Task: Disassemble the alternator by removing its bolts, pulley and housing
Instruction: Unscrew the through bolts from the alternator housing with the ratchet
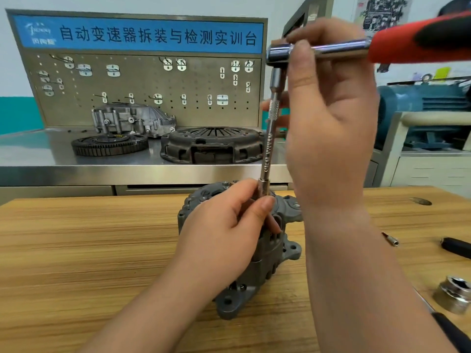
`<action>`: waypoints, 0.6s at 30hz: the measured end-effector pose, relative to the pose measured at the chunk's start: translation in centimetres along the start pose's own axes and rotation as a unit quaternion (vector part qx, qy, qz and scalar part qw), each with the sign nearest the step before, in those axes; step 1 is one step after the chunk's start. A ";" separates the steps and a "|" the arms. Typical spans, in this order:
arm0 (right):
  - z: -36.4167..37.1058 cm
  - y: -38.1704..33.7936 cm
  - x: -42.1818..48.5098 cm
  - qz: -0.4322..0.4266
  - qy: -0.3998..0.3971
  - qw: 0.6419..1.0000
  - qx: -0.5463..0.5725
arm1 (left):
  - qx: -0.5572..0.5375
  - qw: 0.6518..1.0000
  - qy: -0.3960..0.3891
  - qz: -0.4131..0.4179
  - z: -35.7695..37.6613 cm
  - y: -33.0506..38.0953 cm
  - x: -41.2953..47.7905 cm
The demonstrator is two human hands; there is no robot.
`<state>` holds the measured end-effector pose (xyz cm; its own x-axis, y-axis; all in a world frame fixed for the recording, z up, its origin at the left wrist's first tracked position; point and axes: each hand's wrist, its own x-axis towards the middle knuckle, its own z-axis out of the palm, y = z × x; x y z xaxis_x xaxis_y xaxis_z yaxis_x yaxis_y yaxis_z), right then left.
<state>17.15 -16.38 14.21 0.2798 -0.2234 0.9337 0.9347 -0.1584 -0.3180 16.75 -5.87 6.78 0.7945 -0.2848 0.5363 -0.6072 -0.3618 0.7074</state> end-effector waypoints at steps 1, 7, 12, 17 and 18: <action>0.1 0.2 -0.1 -0.066 -0.010 0.995 -0.071 | 0.001 1.000 0.003 -0.001 0.0 0.1 0.0; 0.6 -0.5 -0.3 0.201 0.014 0.953 0.225 | -0.024 1.000 0.001 0.016 -0.1 0.0 -0.2; -0.2 -0.2 0.2 0.307 -0.006 0.862 0.403 | -0.014 1.000 -0.019 0.017 -0.2 -0.2 0.0; 0.6 -0.3 -0.2 0.041 0.009 0.998 0.054 | -0.021 1.000 0.004 0.003 0.1 -0.3 0.0; 0.8 -0.2 -0.4 -0.042 -0.005 0.999 -0.029 | -0.030 1.000 0.007 -0.003 0.1 -0.4 0.1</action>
<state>17.08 -15.50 14.06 0.2031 -0.1979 0.9589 0.9409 -0.2317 -0.2471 17.04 -5.85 6.50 0.7984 -0.2694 0.5385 -0.6013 -0.3102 0.7364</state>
